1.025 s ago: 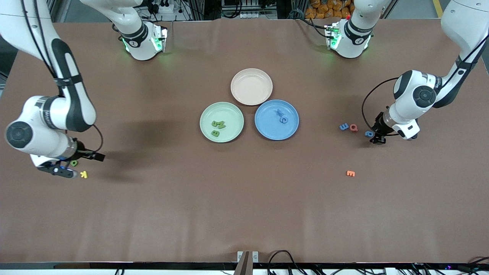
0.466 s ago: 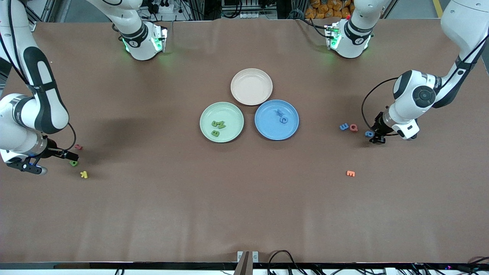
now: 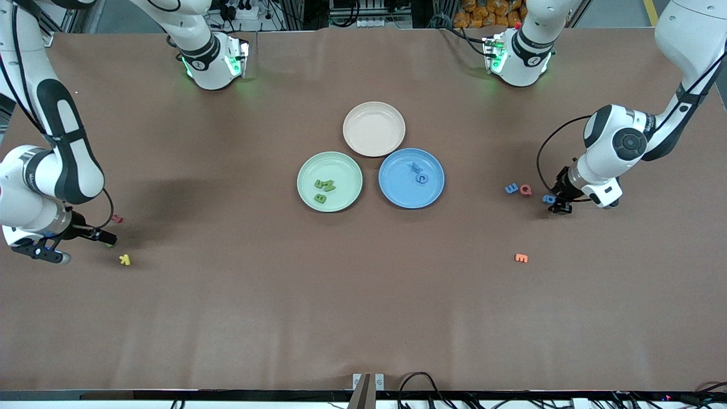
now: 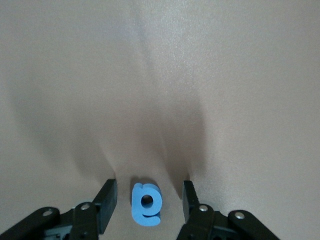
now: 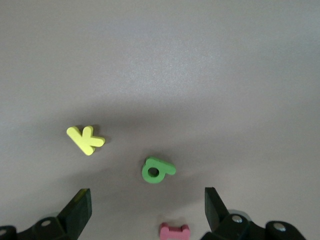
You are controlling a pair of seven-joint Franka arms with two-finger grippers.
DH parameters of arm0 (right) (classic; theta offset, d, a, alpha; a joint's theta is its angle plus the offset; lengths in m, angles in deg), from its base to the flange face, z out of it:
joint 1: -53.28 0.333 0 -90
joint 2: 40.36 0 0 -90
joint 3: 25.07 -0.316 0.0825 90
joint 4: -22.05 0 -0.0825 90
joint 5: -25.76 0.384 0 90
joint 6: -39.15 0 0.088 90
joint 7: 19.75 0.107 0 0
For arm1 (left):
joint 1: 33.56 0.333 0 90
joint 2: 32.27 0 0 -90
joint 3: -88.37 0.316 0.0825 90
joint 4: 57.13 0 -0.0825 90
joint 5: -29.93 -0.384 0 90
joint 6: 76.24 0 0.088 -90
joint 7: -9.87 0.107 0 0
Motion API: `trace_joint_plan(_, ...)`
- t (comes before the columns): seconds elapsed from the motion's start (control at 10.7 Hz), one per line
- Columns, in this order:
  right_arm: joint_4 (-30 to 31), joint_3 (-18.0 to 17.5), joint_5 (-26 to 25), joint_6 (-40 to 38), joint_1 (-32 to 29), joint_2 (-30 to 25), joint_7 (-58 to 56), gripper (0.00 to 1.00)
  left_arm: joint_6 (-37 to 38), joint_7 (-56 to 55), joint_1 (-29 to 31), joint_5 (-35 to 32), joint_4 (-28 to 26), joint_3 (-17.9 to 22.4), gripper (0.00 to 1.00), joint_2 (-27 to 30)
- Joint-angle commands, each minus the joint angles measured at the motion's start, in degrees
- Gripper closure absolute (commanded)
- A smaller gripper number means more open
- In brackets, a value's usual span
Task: Sort letters by color into matching plates
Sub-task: 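Lower the right gripper to the green g while the left gripper lifts the a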
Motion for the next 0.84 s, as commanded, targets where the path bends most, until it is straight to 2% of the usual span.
trace_joint_plan(0.0,-3.7,-1.5,-0.8,0.4,-2.3,3.3,-0.3,0.00,-1.0,-2.0,0.2,-2.4,-0.3,-0.1,0.39,-0.5)
trace_joint_plan(0.09,-4.7,-2.2,-0.8,0.4,-3.0,4.0,-0.2,0.00,-1.0,-2.0,0.1,-2.4,-0.3,-0.1,0.41,-0.5)
trace_joint_plan(0.37,-5.2,-3.8,-0.8,3.2,-5.2,6.0,-0.3,0.00,-1.1,-1.9,0.1,-3.8,-0.3,0.0,0.72,-1.2)
trace_joint_plan(0.47,-5.2,-4.3,-0.8,4.3,-5.9,6.6,-0.3,0.00,-1.1,-1.9,0.2,-4.0,-0.3,0.0,0.86,-1.0)
trace_joint_plan(0.75,-5.0,-4.4,-0.8,5.2,-6.1,6.9,-0.3,0.00,-0.9,-1.7,0.1,-4.0,0.2,-0.3,0.96,-0.4)
